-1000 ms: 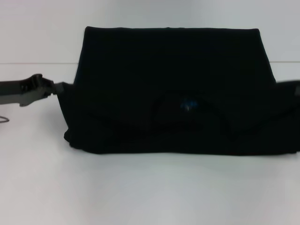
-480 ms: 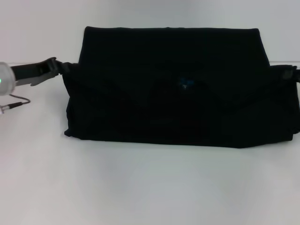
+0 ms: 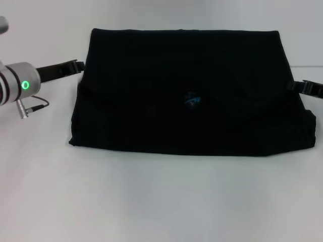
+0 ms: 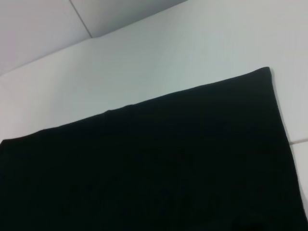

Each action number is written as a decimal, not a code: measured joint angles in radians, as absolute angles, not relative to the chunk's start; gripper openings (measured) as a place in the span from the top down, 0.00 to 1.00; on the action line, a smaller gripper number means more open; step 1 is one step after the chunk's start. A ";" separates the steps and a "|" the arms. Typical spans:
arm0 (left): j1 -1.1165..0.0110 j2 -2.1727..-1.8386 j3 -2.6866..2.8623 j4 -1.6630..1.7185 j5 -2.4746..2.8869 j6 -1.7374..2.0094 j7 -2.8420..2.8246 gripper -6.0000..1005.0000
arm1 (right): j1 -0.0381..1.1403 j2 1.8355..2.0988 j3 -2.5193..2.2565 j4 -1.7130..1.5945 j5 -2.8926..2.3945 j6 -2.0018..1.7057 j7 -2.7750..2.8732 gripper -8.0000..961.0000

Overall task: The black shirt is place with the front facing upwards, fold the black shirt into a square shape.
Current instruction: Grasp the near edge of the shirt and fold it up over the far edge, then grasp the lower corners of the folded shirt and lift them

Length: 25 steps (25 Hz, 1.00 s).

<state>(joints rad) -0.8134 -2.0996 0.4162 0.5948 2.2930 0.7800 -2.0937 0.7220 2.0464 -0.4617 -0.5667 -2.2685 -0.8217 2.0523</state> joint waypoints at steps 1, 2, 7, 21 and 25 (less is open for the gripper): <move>-0.815 -2.101 0.418 0.594 2.293 0.776 -2.087 0.95 | 0.717 2.047 -0.462 -0.566 -2.253 -0.822 2.040 0.77; -0.818 -2.104 0.419 0.592 2.293 0.769 -2.079 0.93 | 0.712 2.047 -0.463 -0.566 -2.238 -0.826 2.025 0.77; -0.821 -2.099 0.420 0.589 2.293 0.770 -2.112 0.82 | 0.673 2.040 -0.455 -0.567 -2.122 -0.883 1.949 0.56; -0.688 -1.886 0.510 0.495 2.305 1.287 -2.277 0.23 | 0.539 2.012 -0.477 -0.570 -2.076 -1.472 1.437 0.26; -0.662 -1.899 0.546 0.505 2.306 1.266 -2.268 0.17 | 0.525 2.051 -0.478 -0.568 -2.087 -1.486 1.358 0.25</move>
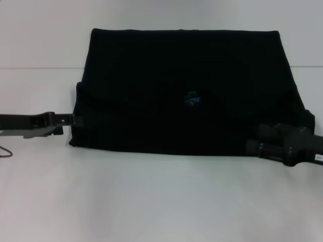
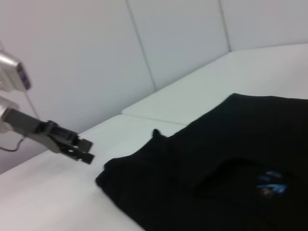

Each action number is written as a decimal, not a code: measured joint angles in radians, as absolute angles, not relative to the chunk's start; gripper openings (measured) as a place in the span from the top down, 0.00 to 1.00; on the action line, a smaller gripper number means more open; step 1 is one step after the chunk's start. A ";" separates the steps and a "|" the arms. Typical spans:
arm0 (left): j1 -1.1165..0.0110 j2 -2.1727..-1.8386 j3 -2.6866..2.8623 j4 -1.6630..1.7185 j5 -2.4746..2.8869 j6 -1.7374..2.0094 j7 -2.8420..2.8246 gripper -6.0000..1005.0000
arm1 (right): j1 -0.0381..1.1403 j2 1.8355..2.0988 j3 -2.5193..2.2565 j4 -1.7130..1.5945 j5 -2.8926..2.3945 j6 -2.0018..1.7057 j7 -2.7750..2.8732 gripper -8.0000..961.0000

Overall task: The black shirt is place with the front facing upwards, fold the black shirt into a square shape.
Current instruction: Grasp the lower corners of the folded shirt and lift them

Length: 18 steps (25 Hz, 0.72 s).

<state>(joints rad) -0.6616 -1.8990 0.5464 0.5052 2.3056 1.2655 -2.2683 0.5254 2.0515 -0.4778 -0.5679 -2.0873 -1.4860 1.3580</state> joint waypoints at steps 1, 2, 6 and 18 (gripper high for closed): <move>-0.661 -1.905 0.554 0.506 2.306 1.255 -2.265 0.17 | 0.527 2.060 -0.479 -0.567 -2.096 -1.485 1.351 0.25; -0.660 -1.910 0.561 0.507 2.306 1.244 -2.264 0.17 | 0.529 2.064 -0.478 -0.567 -2.103 -1.482 1.350 0.25; -0.667 -1.936 0.588 0.510 2.306 1.185 -2.251 0.17 | 0.537 2.069 -0.484 -0.550 -2.117 -1.482 1.352 0.24; -0.693 -1.975 0.649 0.505 2.306 1.086 -2.210 0.18 | 0.530 2.061 -0.492 -0.541 -2.117 -1.489 1.360 0.24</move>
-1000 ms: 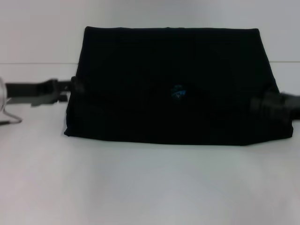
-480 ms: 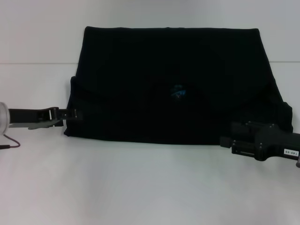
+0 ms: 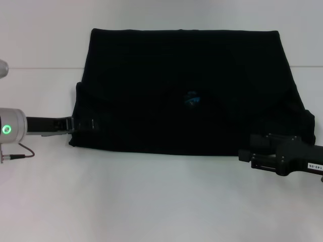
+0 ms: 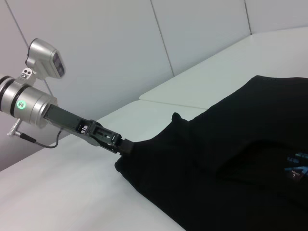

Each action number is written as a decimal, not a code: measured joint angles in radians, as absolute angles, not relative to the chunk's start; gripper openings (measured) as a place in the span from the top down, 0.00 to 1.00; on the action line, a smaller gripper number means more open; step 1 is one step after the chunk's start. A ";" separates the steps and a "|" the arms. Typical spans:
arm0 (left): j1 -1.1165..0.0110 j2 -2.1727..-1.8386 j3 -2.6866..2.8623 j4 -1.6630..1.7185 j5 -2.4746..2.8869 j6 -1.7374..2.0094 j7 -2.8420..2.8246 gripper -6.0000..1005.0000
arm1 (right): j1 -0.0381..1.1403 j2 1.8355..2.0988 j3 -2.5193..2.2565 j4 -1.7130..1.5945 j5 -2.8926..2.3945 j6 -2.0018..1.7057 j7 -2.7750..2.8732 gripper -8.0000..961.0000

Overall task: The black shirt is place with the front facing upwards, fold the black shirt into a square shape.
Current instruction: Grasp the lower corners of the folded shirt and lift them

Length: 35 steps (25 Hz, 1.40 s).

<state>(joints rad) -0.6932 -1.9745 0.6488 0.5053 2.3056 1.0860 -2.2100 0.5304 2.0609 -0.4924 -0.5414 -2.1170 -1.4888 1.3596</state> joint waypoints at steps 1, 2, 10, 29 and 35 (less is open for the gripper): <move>-0.692 -1.976 0.651 0.506 2.306 1.086 -2.207 0.18 | 0.529 2.061 -0.492 -0.541 -2.117 -1.489 1.360 0.24; -0.690 -1.978 0.654 0.506 2.306 1.086 -2.203 0.18 | 0.529 2.061 -0.492 -0.541 -2.117 -1.489 1.360 0.24; -0.686 -1.982 0.657 0.508 2.306 1.120 -2.193 0.18 | 0.528 2.060 -0.492 -0.541 -2.117 -1.486 1.360 0.24; -0.686 -1.991 0.719 0.528 2.310 1.084 -2.180 0.75 | 0.531 2.041 -0.493 -0.554 -2.117 -1.493 1.451 0.25; -0.687 -1.990 0.719 0.528 2.310 1.089 -2.181 0.93 | 0.549 1.978 -0.524 -0.647 -2.173 -1.471 1.766 0.25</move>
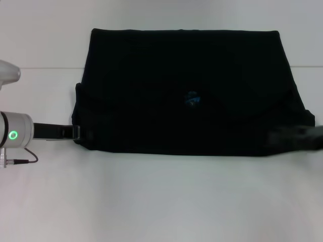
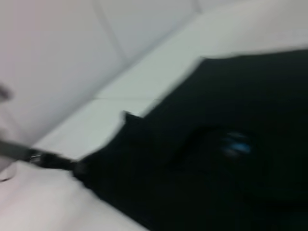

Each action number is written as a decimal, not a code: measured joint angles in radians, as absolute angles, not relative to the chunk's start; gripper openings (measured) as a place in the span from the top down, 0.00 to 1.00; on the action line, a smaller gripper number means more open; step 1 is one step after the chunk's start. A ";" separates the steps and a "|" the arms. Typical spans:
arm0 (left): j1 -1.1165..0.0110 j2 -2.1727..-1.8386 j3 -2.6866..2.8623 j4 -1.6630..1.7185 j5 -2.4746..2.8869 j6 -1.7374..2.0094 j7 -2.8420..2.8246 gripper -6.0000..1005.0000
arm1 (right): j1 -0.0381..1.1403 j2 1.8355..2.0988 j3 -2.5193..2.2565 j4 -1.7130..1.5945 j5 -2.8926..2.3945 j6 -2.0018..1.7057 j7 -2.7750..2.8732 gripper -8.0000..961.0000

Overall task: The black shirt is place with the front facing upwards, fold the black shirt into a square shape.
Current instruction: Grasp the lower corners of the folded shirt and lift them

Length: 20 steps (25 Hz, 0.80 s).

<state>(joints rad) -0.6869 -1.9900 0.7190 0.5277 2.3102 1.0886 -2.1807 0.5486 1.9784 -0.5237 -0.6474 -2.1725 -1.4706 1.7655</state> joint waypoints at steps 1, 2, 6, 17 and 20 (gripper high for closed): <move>-0.687 -1.989 0.719 0.528 2.310 1.090 -2.181 0.93 | 0.558 1.964 -0.529 -0.678 -2.206 -1.468 1.855 0.25; -0.687 -1.988 0.718 0.528 2.309 1.092 -2.181 0.93 | 0.567 1.949 -0.533 -0.705 -2.241 -1.468 1.928 0.25; -0.688 -1.984 0.716 0.528 2.301 1.103 -2.181 0.94 | 0.640 1.872 -0.567 -0.757 -2.436 -1.482 2.279 0.25; -0.700 -1.989 0.716 0.528 2.298 1.111 -2.183 0.94 | 0.767 1.874 -0.590 -0.704 -2.700 -1.355 2.480 0.25; -0.700 -1.989 0.712 0.528 2.298 1.113 -2.184 0.94 | 0.776 1.886 -0.606 -0.667 -2.696 -1.315 2.464 0.25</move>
<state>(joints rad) -0.6999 -1.9894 0.7125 0.5276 2.2978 1.1126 -2.1835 0.7765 1.8859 -0.6056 -0.6674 -2.6960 -1.3153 2.4642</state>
